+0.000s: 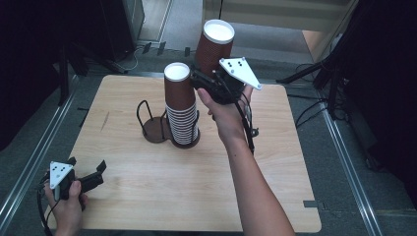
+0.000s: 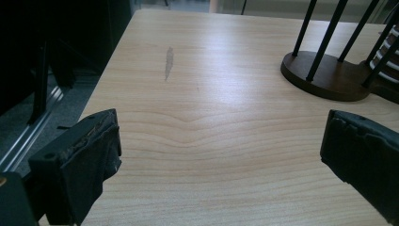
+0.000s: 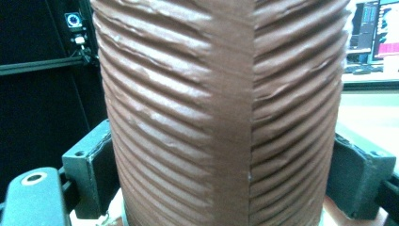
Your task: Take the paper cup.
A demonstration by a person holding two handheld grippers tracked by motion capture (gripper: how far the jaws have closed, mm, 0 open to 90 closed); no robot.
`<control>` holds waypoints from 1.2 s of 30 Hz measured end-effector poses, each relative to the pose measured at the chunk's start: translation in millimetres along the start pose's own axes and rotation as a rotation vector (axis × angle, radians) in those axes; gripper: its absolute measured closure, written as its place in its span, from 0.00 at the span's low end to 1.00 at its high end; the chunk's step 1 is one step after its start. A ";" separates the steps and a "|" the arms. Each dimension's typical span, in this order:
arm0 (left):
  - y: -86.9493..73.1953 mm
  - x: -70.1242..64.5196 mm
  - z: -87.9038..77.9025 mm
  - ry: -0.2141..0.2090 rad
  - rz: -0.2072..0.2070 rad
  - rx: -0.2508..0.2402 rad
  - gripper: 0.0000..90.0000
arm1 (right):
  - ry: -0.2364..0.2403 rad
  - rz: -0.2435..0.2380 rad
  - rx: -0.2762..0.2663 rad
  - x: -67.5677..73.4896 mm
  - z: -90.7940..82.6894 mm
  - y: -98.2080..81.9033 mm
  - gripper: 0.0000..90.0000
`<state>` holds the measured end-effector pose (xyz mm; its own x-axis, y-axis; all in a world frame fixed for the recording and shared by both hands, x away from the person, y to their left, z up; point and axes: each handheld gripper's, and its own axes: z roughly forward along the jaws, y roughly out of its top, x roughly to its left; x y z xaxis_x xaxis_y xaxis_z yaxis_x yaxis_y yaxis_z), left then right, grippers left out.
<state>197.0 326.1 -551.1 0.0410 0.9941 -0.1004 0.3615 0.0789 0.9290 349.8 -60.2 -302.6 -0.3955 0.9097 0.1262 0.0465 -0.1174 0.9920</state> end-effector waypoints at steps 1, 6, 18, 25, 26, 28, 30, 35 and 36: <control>0.0 -0.3 0.2 0.000 0.002 0.002 0.00 | 0.000 0.000 0.000 0.0 0.0 0.0 0.14; 0.5 -1.8 1.0 0.004 0.022 0.016 0.00 | -0.021 -0.017 0.006 -13.6 -12.3 -7.6 0.14; 8.8 -4.9 2.8 -0.034 0.037 0.052 0.00 | -0.090 -0.048 0.042 -45.5 -41.5 -33.9 0.14; 22.7 -21.1 3.6 -0.083 0.079 0.035 0.00 | -0.115 -0.055 0.038 -56.0 -55.9 -49.3 0.14; 24.4 -23.5 4.1 -0.094 0.082 0.033 0.00 | -0.117 -0.050 0.039 -57.2 -57.9 -51.3 0.14; 27.4 -28.3 5.5 -0.109 0.095 0.030 0.00 | -0.121 -0.051 0.042 -59.5 -61.0 -55.2 0.14; 29.6 -32.8 7.4 -0.124 0.112 0.026 0.00 | -0.126 -0.061 0.049 -61.6 -64.0 -61.4 0.14; 36.1 -41.5 11.1 -0.169 0.114 0.015 0.00 | -0.133 -0.094 0.071 -62.1 -72.3 -77.7 0.13; 37.8 -43.1 11.9 -0.180 0.113 0.015 0.00 | -0.134 -0.096 0.073 -61.7 -73.5 -80.2 0.13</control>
<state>220.0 285.3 -515.9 0.2475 0.9671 -0.0591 0.3589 -0.0348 0.9327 303.1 -136.2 -390.2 -0.2760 0.9608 0.0257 0.0833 -0.0027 0.9965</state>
